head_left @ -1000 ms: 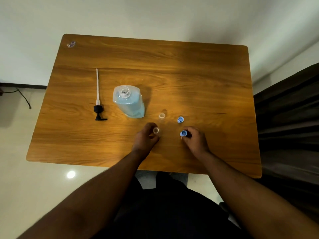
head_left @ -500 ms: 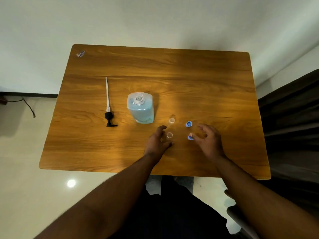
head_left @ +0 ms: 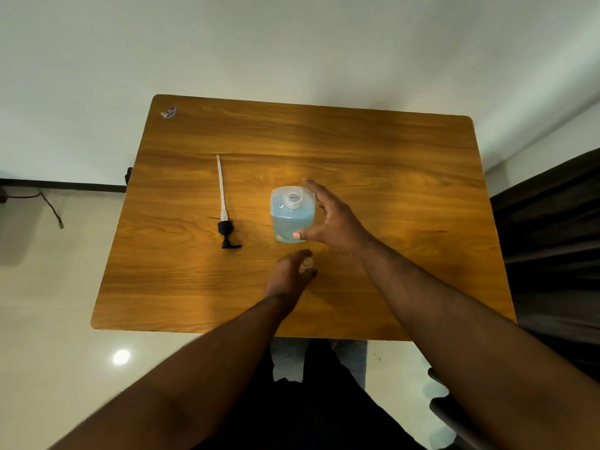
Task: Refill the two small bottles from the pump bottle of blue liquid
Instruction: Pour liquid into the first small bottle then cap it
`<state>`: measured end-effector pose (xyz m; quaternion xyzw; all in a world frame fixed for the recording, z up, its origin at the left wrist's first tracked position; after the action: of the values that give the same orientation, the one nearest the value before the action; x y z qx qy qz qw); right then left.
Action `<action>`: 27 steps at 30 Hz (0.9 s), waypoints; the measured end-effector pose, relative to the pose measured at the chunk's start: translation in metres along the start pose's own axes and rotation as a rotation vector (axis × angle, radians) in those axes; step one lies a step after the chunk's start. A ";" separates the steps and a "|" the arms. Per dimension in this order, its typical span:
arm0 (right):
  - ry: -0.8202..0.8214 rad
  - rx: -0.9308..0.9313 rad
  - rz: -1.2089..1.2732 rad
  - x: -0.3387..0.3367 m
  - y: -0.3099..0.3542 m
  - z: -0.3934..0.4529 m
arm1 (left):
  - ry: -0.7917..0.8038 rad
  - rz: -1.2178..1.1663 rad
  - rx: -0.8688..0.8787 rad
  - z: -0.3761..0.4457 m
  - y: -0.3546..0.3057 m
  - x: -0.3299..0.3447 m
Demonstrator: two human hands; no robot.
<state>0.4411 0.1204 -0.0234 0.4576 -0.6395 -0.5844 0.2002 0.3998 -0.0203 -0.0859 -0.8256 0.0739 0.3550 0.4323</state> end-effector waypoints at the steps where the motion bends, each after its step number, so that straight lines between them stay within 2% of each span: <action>1: -0.009 0.010 0.028 0.004 -0.002 0.000 | -0.008 0.016 -0.007 -0.001 0.007 -0.009; 7: -0.119 0.079 0.146 0.015 -0.006 0.007 | -0.116 -0.087 -0.143 0.002 0.049 -0.052; 13: -0.176 0.109 0.084 0.040 -0.016 0.009 | 0.007 -0.184 -0.152 0.007 0.062 -0.058; 17: -0.242 0.094 0.239 0.054 -0.012 0.001 | 0.013 -0.235 -0.131 0.004 0.063 -0.065; 22: -0.366 0.035 0.318 0.054 0.007 -0.012 | -0.145 -0.359 -0.024 -0.004 0.053 -0.106; 27: -0.431 -0.160 0.445 0.035 0.054 -0.035 | -0.231 -0.490 0.097 -0.019 0.023 -0.163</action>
<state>0.4323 0.0666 0.0249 0.1548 -0.7037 -0.6581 0.2183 0.2796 -0.0791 0.0114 -0.7513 -0.1608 0.3274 0.5500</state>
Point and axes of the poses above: each hand's wrist, its own z-axis towards the middle knuckle, its own x-axis out of the palm, y = z × x, the point moved 3 cm from there along z, towards the middle knuckle, and after that the axes turned 11 degrees about z, right-handed, at the moved point
